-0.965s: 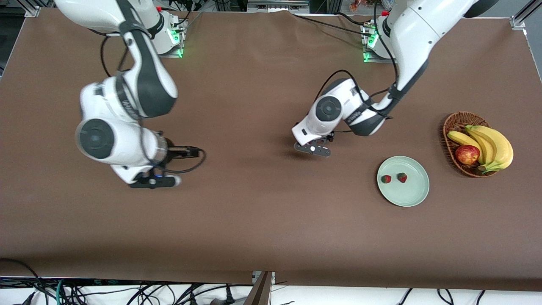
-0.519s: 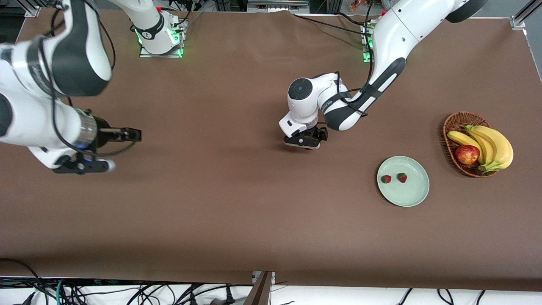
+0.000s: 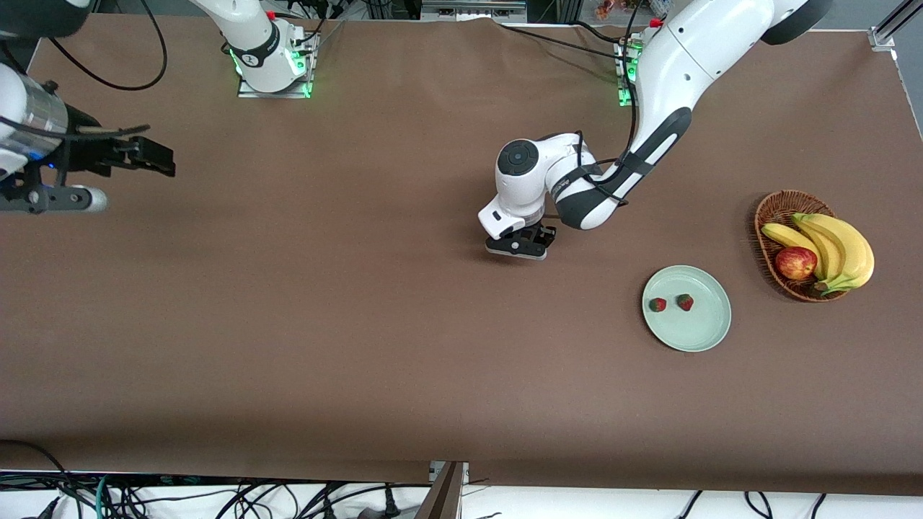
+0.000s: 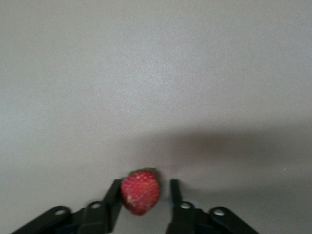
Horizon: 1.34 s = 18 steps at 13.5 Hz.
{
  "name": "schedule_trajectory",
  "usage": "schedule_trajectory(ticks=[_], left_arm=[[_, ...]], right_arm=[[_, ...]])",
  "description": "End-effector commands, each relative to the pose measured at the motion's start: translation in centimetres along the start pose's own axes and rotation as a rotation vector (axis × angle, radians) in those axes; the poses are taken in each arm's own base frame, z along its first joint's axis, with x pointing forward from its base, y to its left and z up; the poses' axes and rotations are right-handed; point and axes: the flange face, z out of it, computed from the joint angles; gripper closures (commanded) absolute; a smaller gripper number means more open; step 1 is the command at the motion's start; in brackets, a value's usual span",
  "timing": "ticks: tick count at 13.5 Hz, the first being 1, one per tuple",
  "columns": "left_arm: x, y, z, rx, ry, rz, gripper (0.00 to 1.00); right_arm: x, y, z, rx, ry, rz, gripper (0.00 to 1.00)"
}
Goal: Collect all strawberries into plate
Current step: 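Carry the strawberry to the plate and release it with the left gripper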
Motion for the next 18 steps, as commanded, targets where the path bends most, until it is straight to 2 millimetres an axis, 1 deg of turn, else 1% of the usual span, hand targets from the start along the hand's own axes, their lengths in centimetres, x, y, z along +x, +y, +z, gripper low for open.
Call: schedule_trajectory(ticks=[1,2,3,5,6,7,8,10,12,13,14,15,16,17,18], left_arm=[[0.8,-1.3,-0.4,0.016,0.025,0.036,0.95],[1.6,-2.4,-1.1,0.021,0.032,0.060,0.95],[2.2,-4.1,-1.9,0.047,0.019,0.082,0.95],[2.9,-6.5,-3.6,0.123,-0.039,0.197,0.94],[3.5,-8.4,-4.1,0.119,-0.074,0.245,0.94],[4.4,-11.0,-4.5,0.083,-0.101,0.300,0.94],[5.2,-13.9,-4.4,0.042,-0.126,0.360,0.91],[6.4,-19.6,-4.0,-0.033,-0.156,0.481,0.91],[7.0,-25.4,-3.2,-0.092,-0.169,0.595,0.91],[7.3,-27.9,-2.8,-0.107,-0.165,0.662,0.91],[7.7,-30.1,-2.7,-0.119,-0.154,0.728,0.91],[8.1,-31.6,-2.7,-0.130,-0.138,0.788,0.90],[8.6,-32.6,-2.5,-0.137,-0.124,0.841,0.82],[9.1,-33.3,-2.4,-0.142,-0.112,0.885,0.70],[9.5,-33.6,-2.2,-0.154,-0.103,0.895,0.01]], right_arm=[[-4.1,1.4,-2.8,-0.003,0.054,0.004,0.00],[-4.8,1.5,-3.3,0.002,0.063,0.005,0.00],[-4.9,1.5,-3.3,0.002,0.060,0.005,0.00],[-5.2,1.2,-3.3,-0.004,0.048,-0.025,0.00],[-5.0,1.5,-3.1,-0.003,0.038,-0.051,0.00],[-4.6,1.3,-2.8,-0.002,0.032,-0.060,0.00],[-4.4,1.6,-2.6,-0.001,0.027,-0.053,0.00],[-4.3,1.2,-2.6,-0.003,0.031,-0.063,0.00],[-4.0,0.8,-2.8,-0.002,0.040,-0.069,0.00],[-3.8,0.7,-2.5,-0.004,0.036,-0.069,0.00],[-3.8,0.6,-2.6,-0.004,0.039,-0.070,0.00],[-3.8,0.6,-2.6,-0.004,0.037,-0.069,0.00],[-3.7,0.7,-2.6,-0.004,0.037,-0.067,0.00],[-3.6,0.7,-2.4,-0.004,0.034,-0.069,0.00],[-3.5,0.6,-2.4,-0.005,0.034,-0.070,0.00]])
